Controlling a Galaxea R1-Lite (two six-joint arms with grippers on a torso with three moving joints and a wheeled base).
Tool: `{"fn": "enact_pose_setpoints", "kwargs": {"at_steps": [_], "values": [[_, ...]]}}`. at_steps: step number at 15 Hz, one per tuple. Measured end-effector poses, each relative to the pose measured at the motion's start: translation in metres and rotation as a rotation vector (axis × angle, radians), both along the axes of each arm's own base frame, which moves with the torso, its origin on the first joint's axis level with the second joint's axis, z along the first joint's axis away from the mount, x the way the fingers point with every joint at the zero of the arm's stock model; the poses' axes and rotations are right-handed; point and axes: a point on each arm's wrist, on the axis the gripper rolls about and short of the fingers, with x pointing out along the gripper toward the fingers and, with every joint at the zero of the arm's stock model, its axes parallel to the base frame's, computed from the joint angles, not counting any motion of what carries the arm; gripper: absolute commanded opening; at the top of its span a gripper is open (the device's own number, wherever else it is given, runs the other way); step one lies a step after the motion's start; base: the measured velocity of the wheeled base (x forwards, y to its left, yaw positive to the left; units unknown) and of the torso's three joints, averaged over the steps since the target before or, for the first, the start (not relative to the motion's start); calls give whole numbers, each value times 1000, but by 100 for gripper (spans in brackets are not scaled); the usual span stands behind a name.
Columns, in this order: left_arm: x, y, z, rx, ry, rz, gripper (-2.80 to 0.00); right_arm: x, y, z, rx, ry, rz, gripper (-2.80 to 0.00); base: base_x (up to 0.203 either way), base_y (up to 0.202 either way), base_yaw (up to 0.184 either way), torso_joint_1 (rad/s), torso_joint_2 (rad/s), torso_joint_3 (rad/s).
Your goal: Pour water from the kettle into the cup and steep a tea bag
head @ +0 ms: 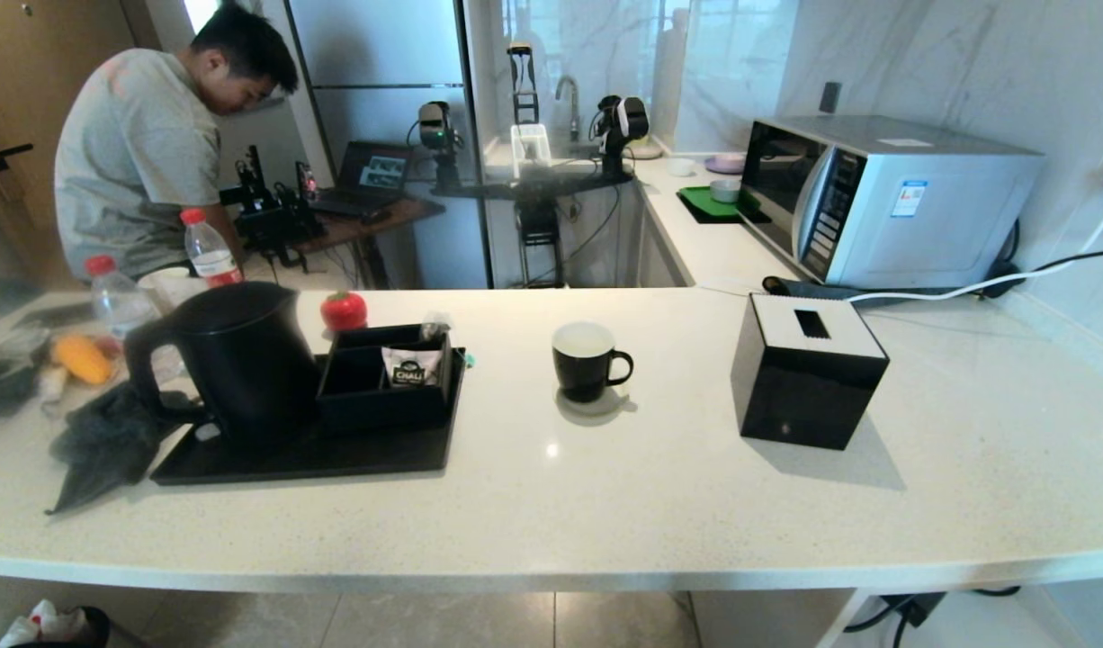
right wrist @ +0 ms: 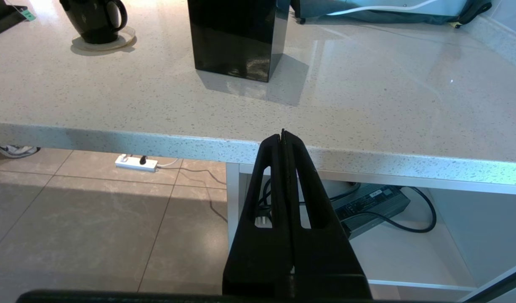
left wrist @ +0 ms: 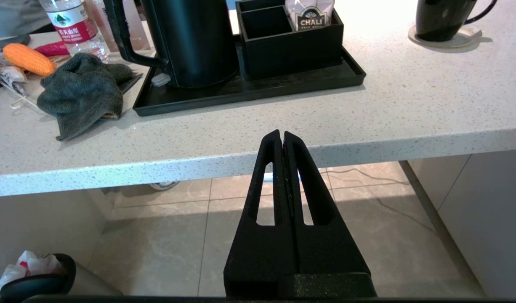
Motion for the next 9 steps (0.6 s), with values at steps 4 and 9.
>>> {"fn": "enact_pose_setpoints", "kwargs": {"at_steps": [4,9], "values": [[0,0,0,0,0,0,-280,0,0,0,0,0,0,-280,0,0,0,0,0,0],[0,0,0,1,0,0,-280,0,0,0,0,0,0,-280,0,0,0,0,0,0]]}}
